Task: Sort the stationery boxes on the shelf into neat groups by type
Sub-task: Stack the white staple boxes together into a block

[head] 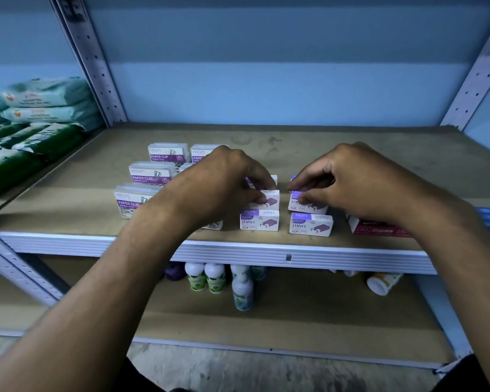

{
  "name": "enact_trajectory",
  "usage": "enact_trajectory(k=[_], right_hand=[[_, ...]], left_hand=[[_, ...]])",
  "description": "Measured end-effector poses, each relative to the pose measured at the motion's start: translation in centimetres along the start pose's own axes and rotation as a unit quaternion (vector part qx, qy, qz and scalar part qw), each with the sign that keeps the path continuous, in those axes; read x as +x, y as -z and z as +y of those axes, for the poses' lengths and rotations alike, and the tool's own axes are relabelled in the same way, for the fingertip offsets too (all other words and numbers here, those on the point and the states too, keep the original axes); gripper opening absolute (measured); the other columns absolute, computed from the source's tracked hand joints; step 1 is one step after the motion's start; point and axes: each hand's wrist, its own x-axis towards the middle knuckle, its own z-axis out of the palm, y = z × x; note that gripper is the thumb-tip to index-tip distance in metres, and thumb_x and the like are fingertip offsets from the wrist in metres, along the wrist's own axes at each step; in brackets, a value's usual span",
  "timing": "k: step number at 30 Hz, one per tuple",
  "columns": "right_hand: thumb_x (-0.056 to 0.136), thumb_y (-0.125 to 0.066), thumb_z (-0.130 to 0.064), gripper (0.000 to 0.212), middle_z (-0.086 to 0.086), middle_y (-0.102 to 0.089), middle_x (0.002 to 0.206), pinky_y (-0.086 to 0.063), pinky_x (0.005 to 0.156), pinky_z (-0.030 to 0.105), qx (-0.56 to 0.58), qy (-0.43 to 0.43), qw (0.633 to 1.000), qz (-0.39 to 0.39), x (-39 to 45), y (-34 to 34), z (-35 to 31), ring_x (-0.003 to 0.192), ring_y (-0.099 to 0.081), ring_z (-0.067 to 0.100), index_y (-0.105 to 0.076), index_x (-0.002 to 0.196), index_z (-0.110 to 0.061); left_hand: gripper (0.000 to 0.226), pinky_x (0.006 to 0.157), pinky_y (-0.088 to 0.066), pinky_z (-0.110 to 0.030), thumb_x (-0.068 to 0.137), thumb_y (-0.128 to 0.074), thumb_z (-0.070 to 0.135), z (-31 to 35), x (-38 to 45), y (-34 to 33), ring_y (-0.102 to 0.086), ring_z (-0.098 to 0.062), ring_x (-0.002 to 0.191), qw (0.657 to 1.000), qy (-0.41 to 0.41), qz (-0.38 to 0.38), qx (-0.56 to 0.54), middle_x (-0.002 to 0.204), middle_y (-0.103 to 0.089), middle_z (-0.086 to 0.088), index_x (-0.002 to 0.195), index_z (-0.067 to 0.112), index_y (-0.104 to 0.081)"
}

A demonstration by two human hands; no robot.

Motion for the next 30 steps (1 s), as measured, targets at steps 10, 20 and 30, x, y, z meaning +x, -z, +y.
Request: enact_trajectory(k=[10, 20, 30], right_hand=[[0.084, -0.079, -0.026, 0.018, -0.021, -0.076, 0.090, -0.052, 0.082, 0.014, -0.022, 0.003, 0.999, -0.024, -0.6, -0.1, -0.6, 0.083, -0.066, -0.009, -0.080, 0.097, -0.037], [0.089, -0.069, -0.042, 0.017, -0.024, -0.075, 0.097, -0.052, 0.085, 0.016, -0.023, -0.013, 0.999, -0.038, -0.9, 0.3, -0.6, 0.090, -0.065, -0.009, -0.079, 0.103, -0.037], [0.064, -0.090, -0.044, 0.035, -0.024, -0.074, 0.083, -0.057, 0.083, 0.028, -0.025, -0.050, 0.994, -0.090, -1.3, 0.2, -1.1, 0.081, -0.067, -0.008, -0.076, 0.095, -0.036]], left_hand=[[0.020, 0.077, -0.052, -0.020, 0.089, -0.069, 0.021, 0.2, -0.9, 0.3, -0.068, -0.002, 0.082, 1.000, -0.015, -0.027, 0.006, 0.098, -0.075, 0.014, 0.105, 0.029, -0.077], [0.024, 0.081, -0.050, -0.016, 0.088, -0.066, 0.043, 0.3, -1.0, 0.6, -0.065, 0.007, 0.085, 0.998, -0.025, -0.055, 0.010, 0.100, -0.072, 0.022, 0.108, 0.032, -0.073], [0.034, 0.072, -0.047, -0.013, 0.075, -0.078, 0.051, 0.4, -1.0, 0.5, -0.065, 0.004, 0.086, 0.996, -0.011, -0.077, 0.033, 0.091, -0.070, 0.022, 0.104, 0.034, -0.074]])
